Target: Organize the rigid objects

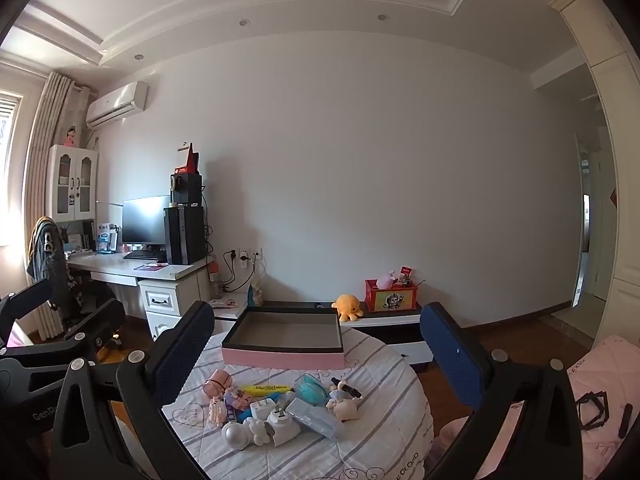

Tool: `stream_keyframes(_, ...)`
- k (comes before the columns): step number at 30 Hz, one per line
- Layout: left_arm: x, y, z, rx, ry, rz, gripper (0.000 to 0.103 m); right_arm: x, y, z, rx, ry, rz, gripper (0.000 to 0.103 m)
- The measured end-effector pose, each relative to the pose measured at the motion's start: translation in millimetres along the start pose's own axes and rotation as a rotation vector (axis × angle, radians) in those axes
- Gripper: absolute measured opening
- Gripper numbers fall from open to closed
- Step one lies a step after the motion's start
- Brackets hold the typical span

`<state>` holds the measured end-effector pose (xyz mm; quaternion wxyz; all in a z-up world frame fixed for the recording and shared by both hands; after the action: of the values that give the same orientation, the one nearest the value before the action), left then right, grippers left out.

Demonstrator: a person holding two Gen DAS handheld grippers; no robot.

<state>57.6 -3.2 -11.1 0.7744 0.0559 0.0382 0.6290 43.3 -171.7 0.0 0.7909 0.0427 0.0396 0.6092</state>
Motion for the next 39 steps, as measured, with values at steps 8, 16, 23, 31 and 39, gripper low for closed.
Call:
stream_keyframes(8, 5.2, -3.3, -7.0, 0.002, 0.007, 0.002, 0.103, 0.9, -1.9, -1.3, 0.008, 0.0, -0.003, 0.103)
stream_keyframes(16, 5.5, -4.4, -7.1, 0.006, 0.01, 0.001, 0.103, 1.8, -3.7, -2.4, 0.007, 0.001, -0.004, 0.103)
stream_keyframes(23, 6.2, -5.0, -9.8, 0.003, 0.009, 0.004, 0.103, 1.7, -4.8, -3.5, 0.007, 0.0, -0.003, 0.103)
stream_keyframes(31, 6.8, -6.0, -10.9, 0.004, 0.01, 0.004, 0.103, 2.0, -4.4, -3.3, 0.007, 0.002, 0.001, 0.103)
stream_keyframes(39, 7.4, -4.6, -8.8, 0.005, 0.011, 0.003, 0.103, 2.2, -4.7, -3.2, 0.007, 0.003, 0.001, 0.103)
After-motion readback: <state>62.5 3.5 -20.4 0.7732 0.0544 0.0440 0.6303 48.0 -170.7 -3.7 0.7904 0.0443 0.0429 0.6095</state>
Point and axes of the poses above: each gripper's, at about its wrist camera, not at the fingertips, and y roughly against the way its jaws point, x to its left, z to its top, the point moved 5 cm from there along -y, roughly the way its jaws point, and after that the axes turned 11 degrees about -z, right-handed, at the moved point
